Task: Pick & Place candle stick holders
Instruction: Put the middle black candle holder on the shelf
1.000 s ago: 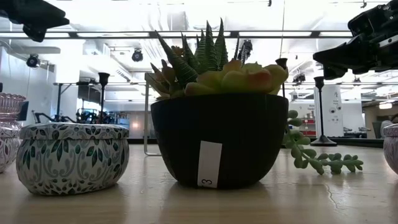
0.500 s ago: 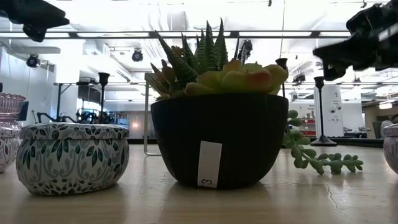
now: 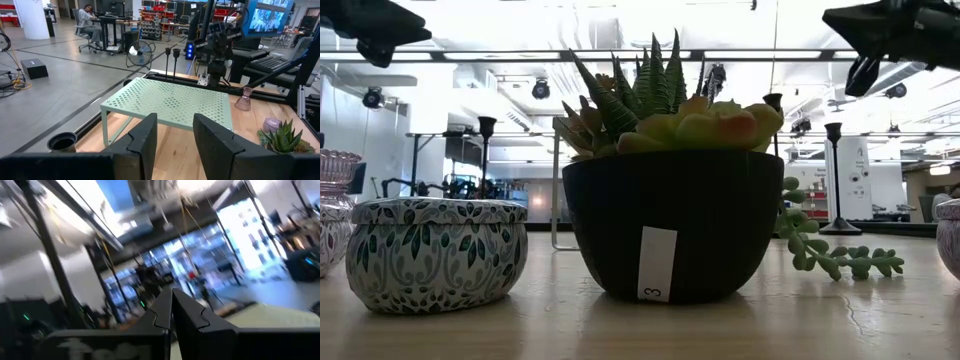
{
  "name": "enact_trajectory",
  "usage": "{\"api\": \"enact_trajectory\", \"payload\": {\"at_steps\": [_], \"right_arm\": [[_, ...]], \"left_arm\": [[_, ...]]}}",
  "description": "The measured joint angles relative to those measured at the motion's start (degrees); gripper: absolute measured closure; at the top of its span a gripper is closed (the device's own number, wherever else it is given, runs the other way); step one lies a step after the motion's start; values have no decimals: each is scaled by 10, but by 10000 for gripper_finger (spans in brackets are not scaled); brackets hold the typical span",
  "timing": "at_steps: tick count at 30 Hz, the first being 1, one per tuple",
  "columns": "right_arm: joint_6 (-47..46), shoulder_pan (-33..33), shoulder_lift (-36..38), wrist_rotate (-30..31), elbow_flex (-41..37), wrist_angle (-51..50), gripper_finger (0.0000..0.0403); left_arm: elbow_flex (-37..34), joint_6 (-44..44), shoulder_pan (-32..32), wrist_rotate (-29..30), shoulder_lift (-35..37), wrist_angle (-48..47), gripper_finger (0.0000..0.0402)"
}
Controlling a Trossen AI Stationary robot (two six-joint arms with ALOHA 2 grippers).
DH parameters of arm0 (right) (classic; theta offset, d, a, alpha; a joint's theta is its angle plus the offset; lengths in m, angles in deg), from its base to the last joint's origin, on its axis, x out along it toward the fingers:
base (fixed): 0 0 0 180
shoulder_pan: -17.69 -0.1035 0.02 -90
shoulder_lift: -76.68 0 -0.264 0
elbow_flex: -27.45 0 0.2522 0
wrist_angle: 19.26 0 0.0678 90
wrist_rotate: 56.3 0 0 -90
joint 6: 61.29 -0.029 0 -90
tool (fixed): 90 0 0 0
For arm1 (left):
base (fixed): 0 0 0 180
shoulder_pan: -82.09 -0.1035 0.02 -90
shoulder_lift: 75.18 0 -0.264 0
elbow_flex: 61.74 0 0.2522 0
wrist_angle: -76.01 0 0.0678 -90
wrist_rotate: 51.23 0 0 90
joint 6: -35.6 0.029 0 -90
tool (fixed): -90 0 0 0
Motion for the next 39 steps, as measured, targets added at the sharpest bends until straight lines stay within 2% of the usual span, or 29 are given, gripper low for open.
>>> {"api": "enact_trajectory", "payload": {"at_steps": [4,9,11,13,17,24,28,32,39], "right_arm": [[34,0,-59,2,105,-140,394],[34,0,-153,29,252,-402,394],[33,0,-189,48,286,-481,394],[36,0,-219,58,302,-517,393],[53,0,-262,70,299,-524,366],[58,0,-309,217,282,-513,280],[95,0,-328,265,264,-459,247],[97,4,-348,272,242,-430,240],[96,7,-378,287,205,-362,261]], "left_arm": [[0,0,0,0,0,0,271],[0,0,0,0,0,0,271],[0,0,0,0,0,0,271],[0,0,0,0,0,0,271],[0,0,0,0,0,0,271],[0,0,0,0,0,0,271],[0,0,0,0,0,0,271],[0,0,0,0,0,0,271],[0,0,0,0,0,0,271]]}}
